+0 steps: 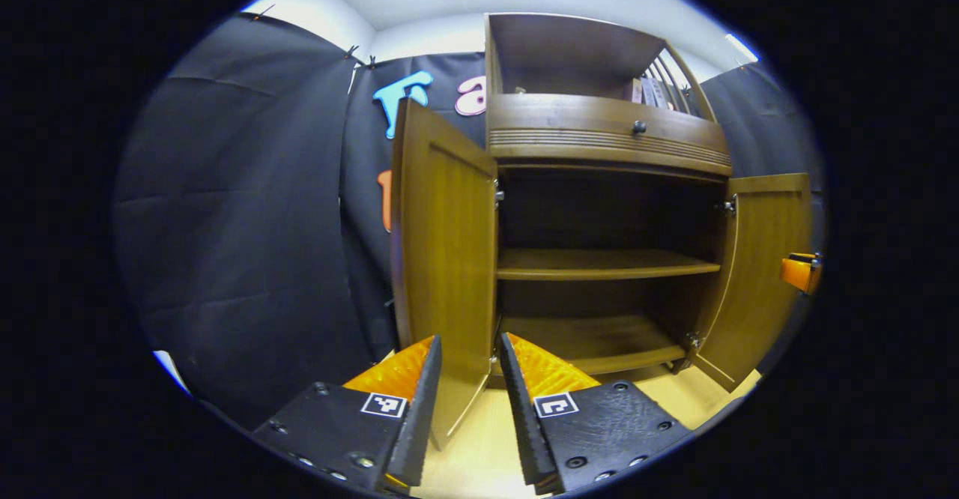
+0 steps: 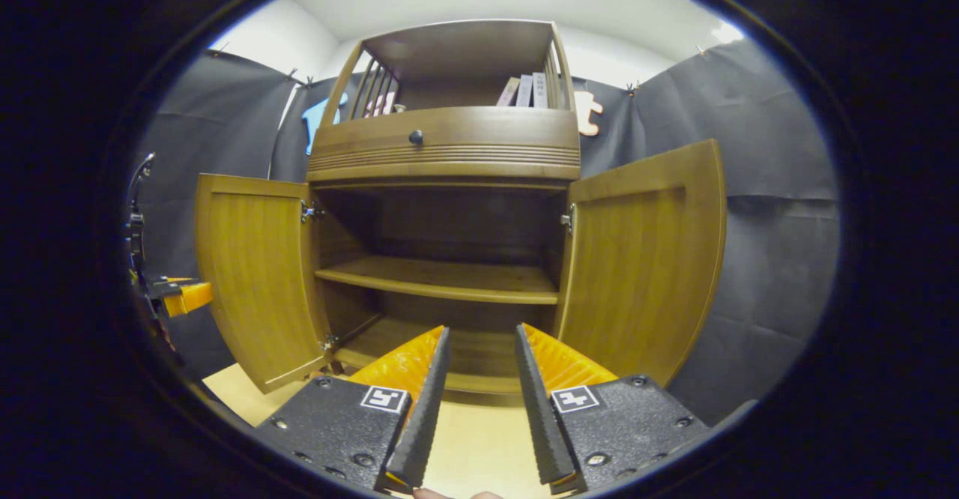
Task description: Open the right door of the double-door shoe cabinet with the right hand, and open the left door with the left hand.
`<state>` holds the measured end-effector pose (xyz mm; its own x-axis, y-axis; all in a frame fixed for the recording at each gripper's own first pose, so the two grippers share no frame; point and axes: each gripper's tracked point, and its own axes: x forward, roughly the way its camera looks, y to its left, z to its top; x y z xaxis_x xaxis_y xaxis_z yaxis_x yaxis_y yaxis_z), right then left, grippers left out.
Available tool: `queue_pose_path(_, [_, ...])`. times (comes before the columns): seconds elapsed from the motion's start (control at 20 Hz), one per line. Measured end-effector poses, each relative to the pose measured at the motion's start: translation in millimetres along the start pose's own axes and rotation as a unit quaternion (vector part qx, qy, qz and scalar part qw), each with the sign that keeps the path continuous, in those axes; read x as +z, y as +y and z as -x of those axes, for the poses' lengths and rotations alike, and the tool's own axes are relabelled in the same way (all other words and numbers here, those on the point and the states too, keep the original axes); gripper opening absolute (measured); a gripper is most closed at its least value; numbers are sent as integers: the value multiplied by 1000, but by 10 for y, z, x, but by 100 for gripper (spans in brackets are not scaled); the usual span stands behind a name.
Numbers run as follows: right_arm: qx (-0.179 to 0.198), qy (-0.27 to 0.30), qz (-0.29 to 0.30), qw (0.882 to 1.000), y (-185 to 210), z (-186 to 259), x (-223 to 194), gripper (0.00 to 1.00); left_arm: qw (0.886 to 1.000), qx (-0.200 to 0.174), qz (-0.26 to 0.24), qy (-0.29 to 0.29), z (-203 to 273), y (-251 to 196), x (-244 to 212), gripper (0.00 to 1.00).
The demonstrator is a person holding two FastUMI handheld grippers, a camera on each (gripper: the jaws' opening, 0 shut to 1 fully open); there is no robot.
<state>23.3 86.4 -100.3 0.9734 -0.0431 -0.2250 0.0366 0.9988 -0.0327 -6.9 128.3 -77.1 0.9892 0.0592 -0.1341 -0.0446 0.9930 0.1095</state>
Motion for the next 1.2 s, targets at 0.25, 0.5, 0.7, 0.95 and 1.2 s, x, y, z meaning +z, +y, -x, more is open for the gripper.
queue_pose_path(0.25, [21,-16,-1,1000,39,-62,116,57,999,-23,-1,-28,45,-319,66,55])
queue_pose_path(0.5, [30,-22,1,999,8,-80,187,58,998,-36,-1,-55,153,-667,275,86])
queue_pose_path(0.7, [26,-29,-2,999,-69,-84,233,65,997,-46,6,-65,219,-924,384,100])
queue_pose_path(0.95, [17,-44,4,999,-148,-54,296,75,995,-63,-9,-72,293,-1259,421,100])
queue_pose_path(1.2, [21,-65,-2,998,-119,-57,354,75,995,-71,-24,-68,317,-1365,391,95])
